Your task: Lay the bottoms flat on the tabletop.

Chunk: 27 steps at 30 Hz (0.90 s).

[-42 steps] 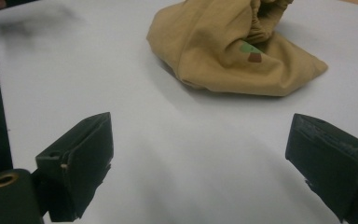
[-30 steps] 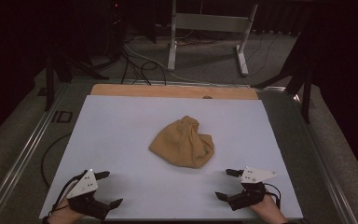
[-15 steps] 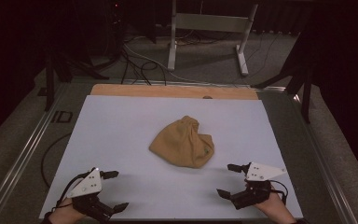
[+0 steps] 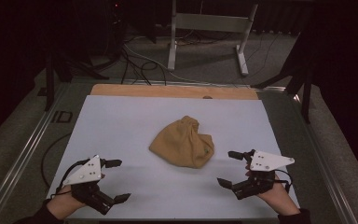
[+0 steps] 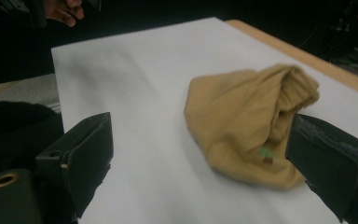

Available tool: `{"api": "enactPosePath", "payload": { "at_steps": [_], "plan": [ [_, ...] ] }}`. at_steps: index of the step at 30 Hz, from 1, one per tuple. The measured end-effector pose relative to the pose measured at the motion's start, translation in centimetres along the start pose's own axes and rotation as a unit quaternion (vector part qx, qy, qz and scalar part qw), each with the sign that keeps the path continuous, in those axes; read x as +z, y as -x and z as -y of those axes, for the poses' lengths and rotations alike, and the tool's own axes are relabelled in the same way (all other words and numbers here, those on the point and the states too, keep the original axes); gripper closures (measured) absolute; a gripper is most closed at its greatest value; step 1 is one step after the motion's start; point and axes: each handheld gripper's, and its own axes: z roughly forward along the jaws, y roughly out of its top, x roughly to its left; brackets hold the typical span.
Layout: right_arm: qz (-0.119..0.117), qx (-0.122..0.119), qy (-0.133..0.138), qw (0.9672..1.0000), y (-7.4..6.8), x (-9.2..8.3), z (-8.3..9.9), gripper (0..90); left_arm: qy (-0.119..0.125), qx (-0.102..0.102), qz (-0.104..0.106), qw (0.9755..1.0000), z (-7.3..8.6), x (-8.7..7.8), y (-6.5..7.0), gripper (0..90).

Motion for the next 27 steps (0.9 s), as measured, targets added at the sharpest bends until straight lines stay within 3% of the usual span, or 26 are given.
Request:
{"api": "enactPosePath", "payload": {
  "at_steps": [4, 9, 17, 23, 27],
  "plan": [
    [0.012, 0.003, 0.013, 0.9998, 0.7, 0.1, -1.0, 7.9, 0.002, 0.001, -0.004, 1.0, -1.0, 0.2, -0.7, 0.2],
    [0.035, 0.015, 0.028, 0.9989, 2.1, 0.8, -1.7, 7.8, 0.007, -0.011, -0.025, 0.9996, -1.9, 1.2, -1.8, 0.2],
    [0.065, 0.035, 0.003, 0.9972, 4.6, 3.6, -1.7, 10.6, 0.001, -0.027, -0.063, 0.9976, -2.6, 3.4, -3.8, 0.2],
    [0.072, 0.055, -0.018, 0.9957, 6.5, 5.9, -0.5, 11.2, 0.001, -0.03, -0.086, 0.9958, -2.7, 5.3, -5.4, 0.3],
    [0.089, 0.058, -0.046, 0.9932, 7.9, 7.2, 0.5, 11.3, -0.002, -0.033, -0.099, 0.9945, -2.6, 6.5, -6.4, 0.3]
  ]
}}
